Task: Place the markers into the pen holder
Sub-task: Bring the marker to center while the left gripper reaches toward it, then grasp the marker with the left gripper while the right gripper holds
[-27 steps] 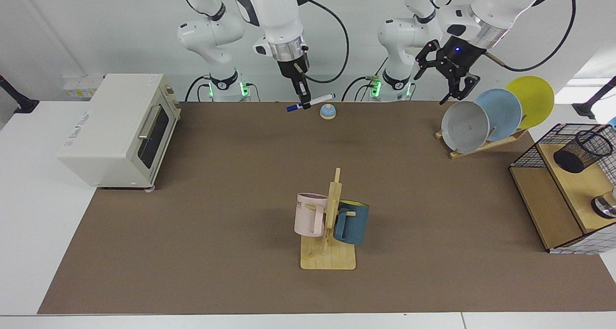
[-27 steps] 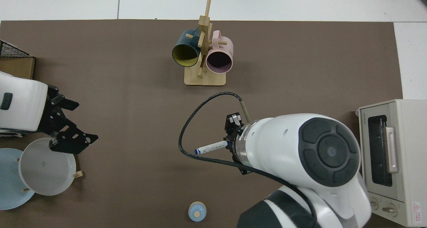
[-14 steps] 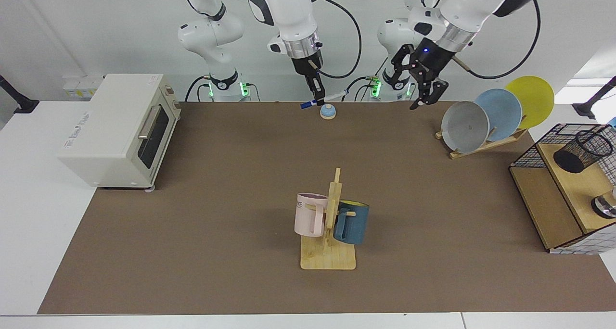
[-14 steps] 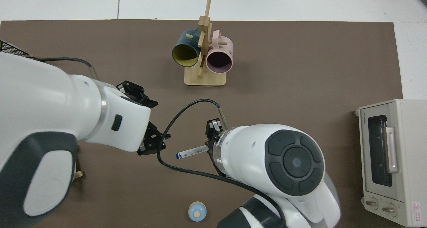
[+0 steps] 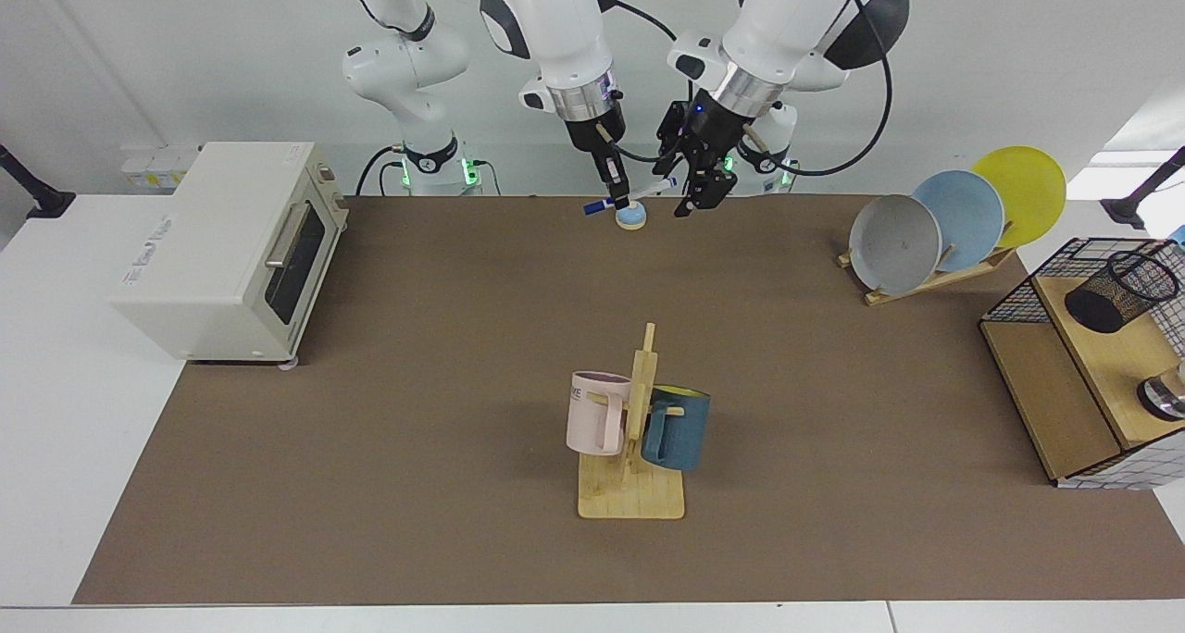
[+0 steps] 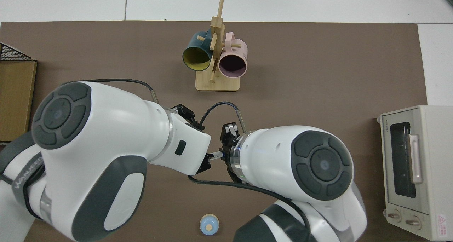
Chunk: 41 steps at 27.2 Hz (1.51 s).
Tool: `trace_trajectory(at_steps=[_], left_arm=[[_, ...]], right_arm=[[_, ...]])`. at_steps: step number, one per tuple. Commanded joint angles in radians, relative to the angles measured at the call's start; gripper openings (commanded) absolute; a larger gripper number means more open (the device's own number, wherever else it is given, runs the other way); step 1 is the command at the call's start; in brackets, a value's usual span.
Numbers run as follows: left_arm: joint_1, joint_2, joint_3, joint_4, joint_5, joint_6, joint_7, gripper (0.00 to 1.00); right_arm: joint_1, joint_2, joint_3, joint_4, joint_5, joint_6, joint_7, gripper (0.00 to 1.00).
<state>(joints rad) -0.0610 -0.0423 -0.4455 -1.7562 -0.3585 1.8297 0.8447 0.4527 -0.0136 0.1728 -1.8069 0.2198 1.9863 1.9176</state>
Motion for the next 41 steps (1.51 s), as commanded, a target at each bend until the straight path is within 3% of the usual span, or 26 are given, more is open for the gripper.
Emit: trace_trajectory(at_steps=[1, 8, 14, 21, 24, 30, 32, 41], left_arm=[[0.0, -0.024, -0.007, -0.037, -0.02, 0.025, 0.004, 0.69], [0.0, -0.027, -0.021, -0.055, -0.02, 0.034, 0.004, 0.61], [0.0, -0.028, -0.022, -0.06, -0.02, 0.028, 0.004, 0.43], [-0.008, -0.028, -0.022, -0.06, -0.02, 0.031, -0.001, 0.34], [-0.007, -0.028, -0.022, -0.058, -0.02, 0.031, 0.005, 0.14], [-0.007, -0.027, -0.022, -0.057, -0.028, 0.033, 0.001, 0.09], [-0.007, -0.027, -0.022, -0.057, -0.03, 0.032, 0.002, 0.01], [-0.002, -0.021, -0.021, -0.052, -0.059, 0.036, -0.006, 0.0]], right_arm=[[-0.016, 0.009, 0.005, 0.027, 0.021, -0.011, 0.02, 0.0], [-0.016, 0.01, 0.004, 0.044, 0.024, -0.015, 0.02, 0.0], [-0.016, 0.009, 0.001, 0.049, 0.041, -0.015, 0.021, 0.0], [-0.016, 0.011, 0.001, 0.047, 0.044, -0.011, 0.02, 0.0], [-0.016, 0.011, 0.001, 0.047, 0.047, 0.003, 0.02, 0.0], [-0.017, 0.014, -0.001, 0.046, 0.047, 0.005, 0.018, 0.0], [-0.016, 0.017, -0.001, 0.047, 0.047, 0.005, 0.02, 0.0], [-0.016, 0.015, -0.001, 0.046, 0.046, 0.006, 0.015, 0.0]])
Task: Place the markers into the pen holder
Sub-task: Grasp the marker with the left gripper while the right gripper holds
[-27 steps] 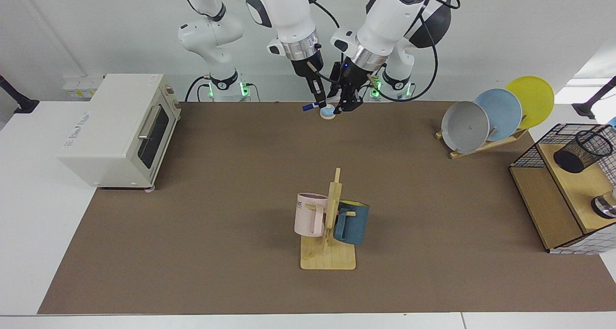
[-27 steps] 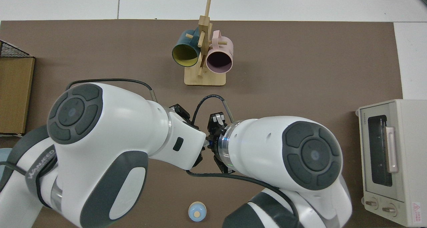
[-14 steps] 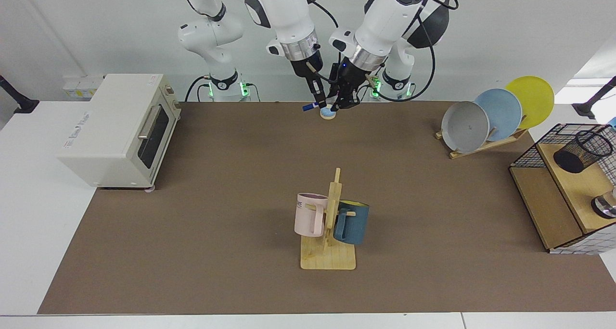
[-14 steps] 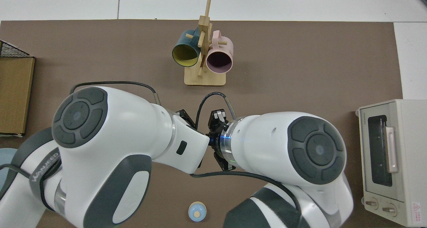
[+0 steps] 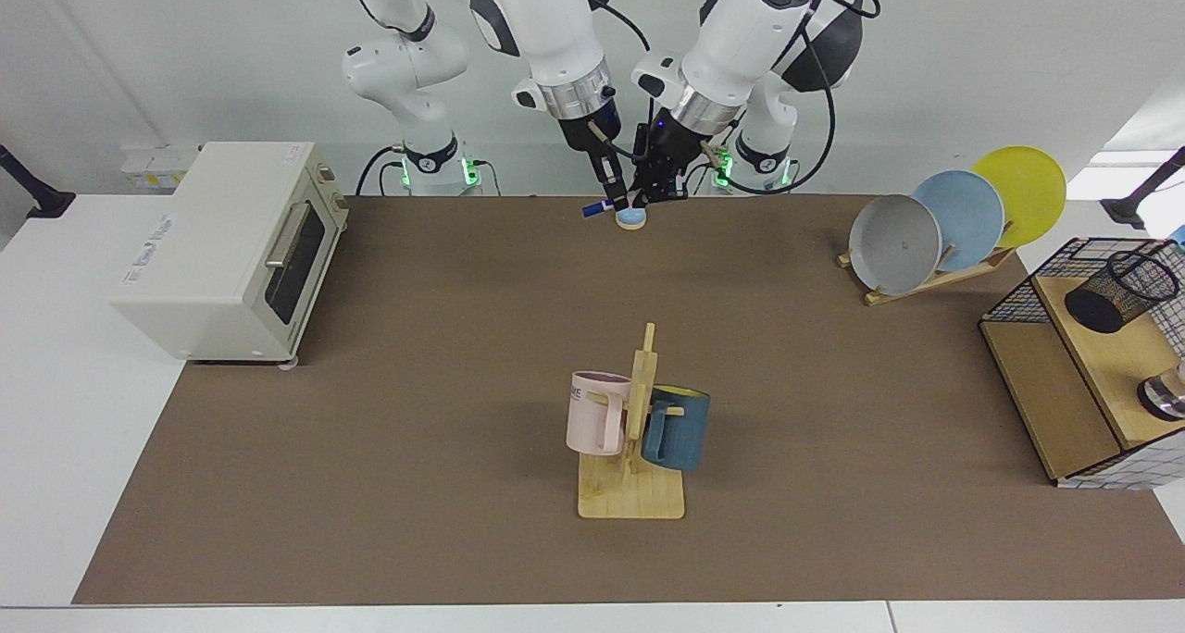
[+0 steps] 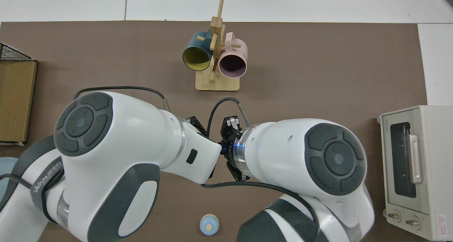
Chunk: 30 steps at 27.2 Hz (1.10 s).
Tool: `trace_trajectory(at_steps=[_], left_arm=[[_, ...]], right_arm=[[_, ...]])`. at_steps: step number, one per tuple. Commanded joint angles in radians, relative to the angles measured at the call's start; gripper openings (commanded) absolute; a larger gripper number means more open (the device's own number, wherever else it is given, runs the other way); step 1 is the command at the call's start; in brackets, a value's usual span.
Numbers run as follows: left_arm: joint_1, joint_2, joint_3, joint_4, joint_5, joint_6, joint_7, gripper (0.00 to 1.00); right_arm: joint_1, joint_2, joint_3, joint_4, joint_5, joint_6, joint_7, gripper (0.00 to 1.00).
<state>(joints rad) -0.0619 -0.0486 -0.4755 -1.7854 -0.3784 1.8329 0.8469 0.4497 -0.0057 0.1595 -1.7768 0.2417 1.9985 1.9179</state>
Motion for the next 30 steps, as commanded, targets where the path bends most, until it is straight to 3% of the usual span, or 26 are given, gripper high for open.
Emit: trace_trajectory(at_steps=[1, 5, 7, 10, 11, 13, 14, 23, 30], left_arm=[[0.001, -0.016, 0.009, -0.023, -0.042, 0.032, -0.008, 0.0], [0.005, -0.016, 0.011, -0.023, -0.043, 0.031, -0.009, 0.0], [0.005, -0.014, 0.015, -0.023, -0.045, 0.031, -0.008, 0.0], [0.007, -0.014, 0.018, -0.023, -0.043, 0.029, -0.006, 0.0], [0.007, -0.014, 0.018, -0.023, -0.043, 0.029, -0.006, 0.0], [0.01, -0.014, 0.018, -0.023, -0.045, 0.031, -0.006, 0.0], [0.01, -0.014, 0.018, -0.023, -0.043, 0.031, -0.006, 0.0], [0.011, -0.014, 0.021, -0.023, -0.037, 0.031, -0.035, 0.0], [0.039, -0.013, 0.029, 0.004, -0.025, 0.031, -0.077, 0.0]], right_arm=[[-0.014, 0.009, 0.012, 0.016, 0.024, -0.006, 0.015, 0.0], [-0.014, 0.007, 0.012, 0.016, 0.021, -0.006, 0.009, 0.01], [-0.014, 0.007, 0.012, 0.016, 0.021, -0.006, 0.009, 0.12], [-0.022, 0.007, 0.011, 0.016, 0.022, -0.006, 0.006, 0.39], [-0.029, 0.006, 0.011, 0.016, 0.024, -0.006, 0.006, 0.52], [-0.04, 0.003, 0.012, 0.017, 0.024, -0.006, 0.003, 0.89], [-0.04, 0.003, 0.012, 0.017, 0.024, -0.006, 0.001, 1.0], [-0.046, -0.007, 0.009, 0.013, 0.007, -0.027, -0.069, 1.0], [-0.127, -0.022, 0.008, 0.007, 0.005, -0.075, -0.256, 1.0]])
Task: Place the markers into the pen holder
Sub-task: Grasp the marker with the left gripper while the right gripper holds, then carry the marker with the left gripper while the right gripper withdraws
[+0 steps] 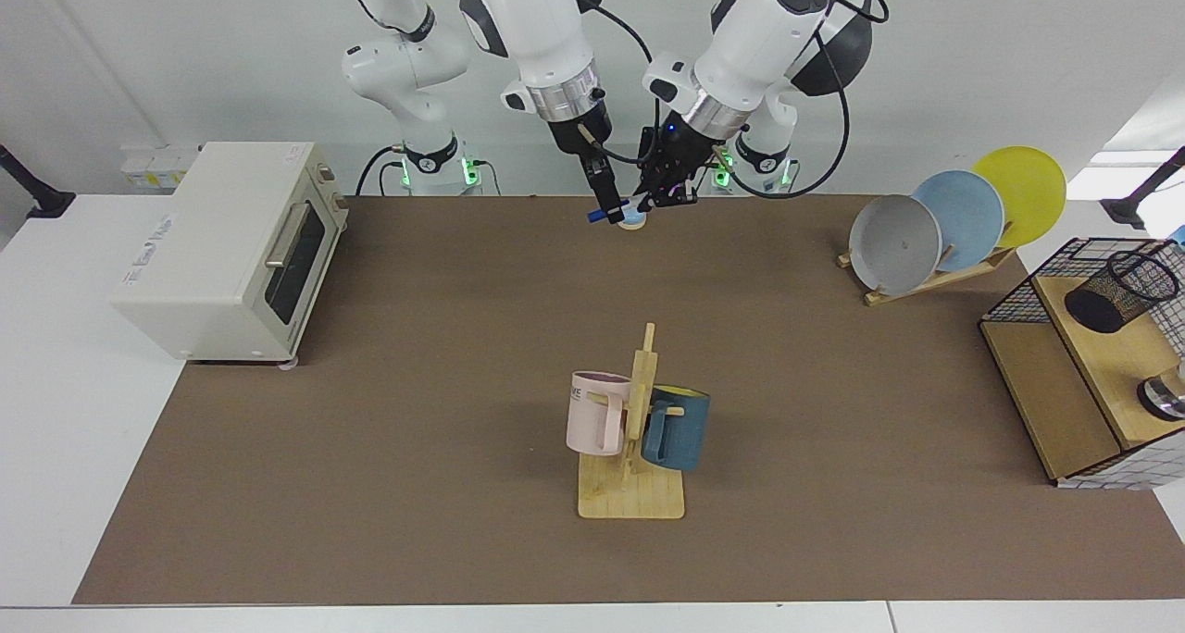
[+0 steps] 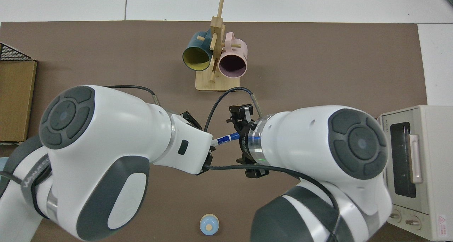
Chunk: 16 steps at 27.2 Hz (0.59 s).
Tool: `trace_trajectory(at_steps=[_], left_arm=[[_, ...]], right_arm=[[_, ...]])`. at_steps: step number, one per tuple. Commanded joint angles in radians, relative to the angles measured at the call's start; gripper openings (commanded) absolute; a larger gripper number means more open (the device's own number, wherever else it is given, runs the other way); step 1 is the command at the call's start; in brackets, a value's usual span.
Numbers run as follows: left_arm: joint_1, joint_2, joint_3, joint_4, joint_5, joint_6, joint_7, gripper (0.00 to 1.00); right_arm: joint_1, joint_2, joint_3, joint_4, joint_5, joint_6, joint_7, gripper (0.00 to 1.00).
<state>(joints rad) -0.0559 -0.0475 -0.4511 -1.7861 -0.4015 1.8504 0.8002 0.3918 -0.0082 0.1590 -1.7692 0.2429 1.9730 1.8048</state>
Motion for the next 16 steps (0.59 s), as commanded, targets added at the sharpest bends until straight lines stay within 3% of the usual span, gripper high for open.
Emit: trace_trajectory(at_steps=[1, 7, 16], left_arm=[[0.044, -0.014, 0.005, 0.013, 0.0, 0.013, -0.032, 0.0], [0.125, -0.025, 0.006, 0.045, 0.007, -0.005, -0.033, 0.0], [0.286, -0.015, 0.008, 0.109, 0.171, -0.056, -0.056, 0.0]], right_arm=[[-0.085, -0.024, 0.008, -0.001, 0.003, -0.057, -0.174, 1.0], [-0.165, -0.03, 0.008, -0.001, -0.004, -0.097, -0.398, 1.0], [-0.203, -0.032, 0.008, 0.004, -0.151, -0.12, -0.797, 1.0]])
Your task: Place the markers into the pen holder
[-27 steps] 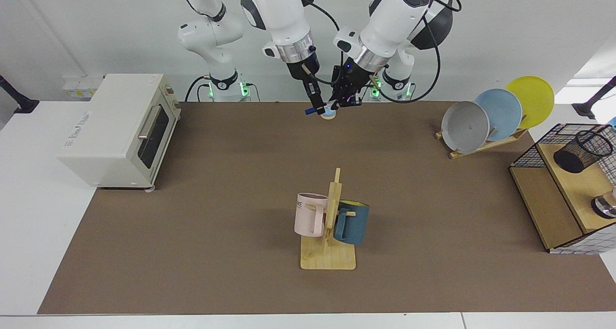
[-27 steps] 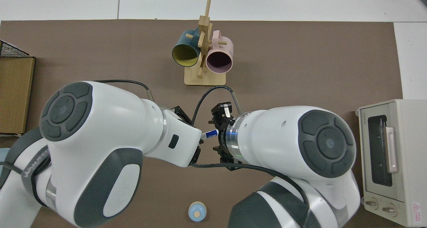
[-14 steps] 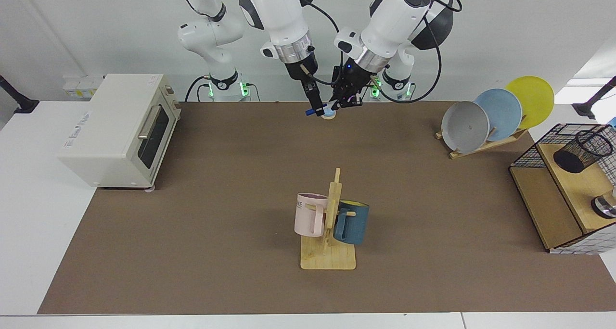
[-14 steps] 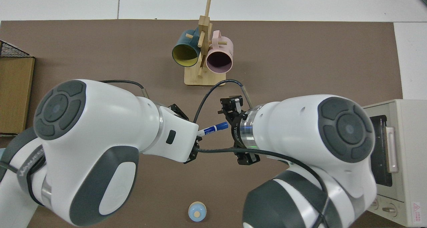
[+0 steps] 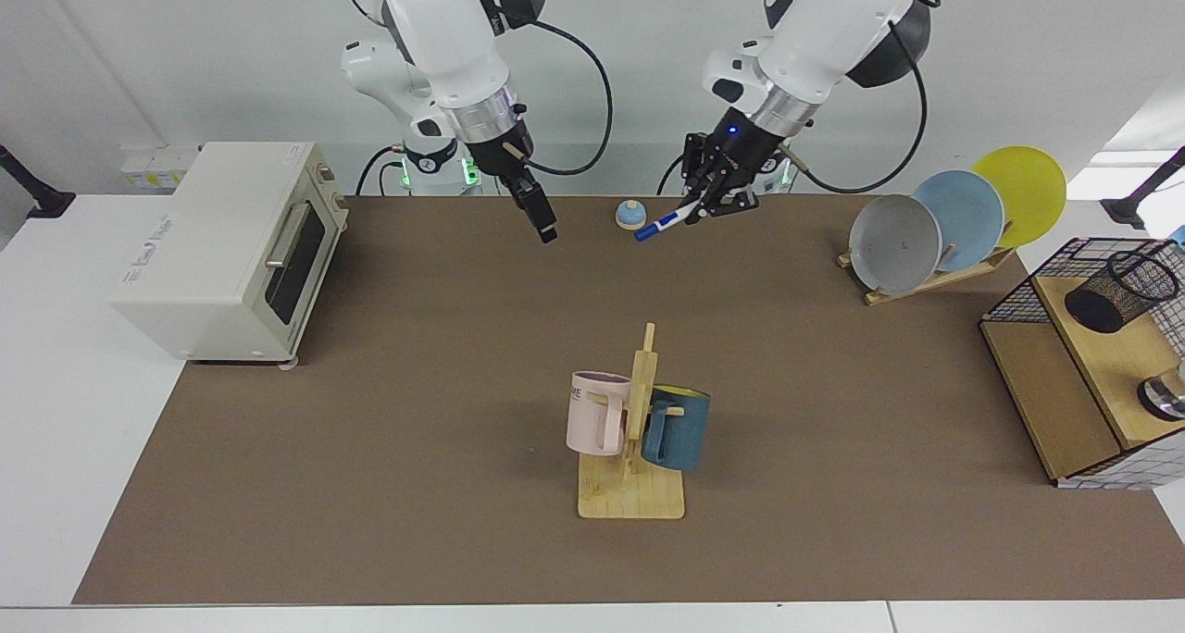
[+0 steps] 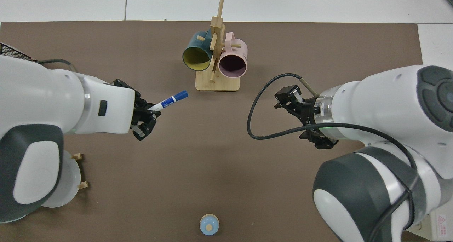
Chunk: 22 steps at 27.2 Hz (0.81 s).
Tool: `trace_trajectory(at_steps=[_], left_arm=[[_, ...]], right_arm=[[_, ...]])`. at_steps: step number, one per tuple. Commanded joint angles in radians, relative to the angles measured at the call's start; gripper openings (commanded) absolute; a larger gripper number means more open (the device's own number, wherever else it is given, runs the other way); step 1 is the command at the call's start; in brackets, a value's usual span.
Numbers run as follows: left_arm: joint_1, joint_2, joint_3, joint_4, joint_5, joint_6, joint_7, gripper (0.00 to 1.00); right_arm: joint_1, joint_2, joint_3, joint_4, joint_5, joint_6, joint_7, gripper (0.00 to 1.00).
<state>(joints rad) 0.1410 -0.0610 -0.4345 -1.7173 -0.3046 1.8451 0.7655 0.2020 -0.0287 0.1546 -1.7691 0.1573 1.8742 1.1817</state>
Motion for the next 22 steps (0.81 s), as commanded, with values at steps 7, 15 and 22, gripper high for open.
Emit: trace_trajectory(at_steps=[7, 15, 22], left_arm=[[0.193, 0.007, -0.007, 0.087, 0.238, -0.118, -0.012, 0.0], [0.223, 0.026, -0.007, 0.126, 0.458, -0.142, 0.009, 0.0], [0.244, 0.128, 0.028, 0.277, 0.628, -0.234, 0.121, 0.0]], right_arm=[[-0.068, -0.03, 0.01, 0.005, -0.071, -0.059, -0.557, 1.0], [-0.121, -0.039, 0.0, 0.008, -0.094, -0.13, -0.849, 1.0], [-0.121, -0.039, -0.012, 0.011, -0.117, -0.179, -0.976, 1.0]])
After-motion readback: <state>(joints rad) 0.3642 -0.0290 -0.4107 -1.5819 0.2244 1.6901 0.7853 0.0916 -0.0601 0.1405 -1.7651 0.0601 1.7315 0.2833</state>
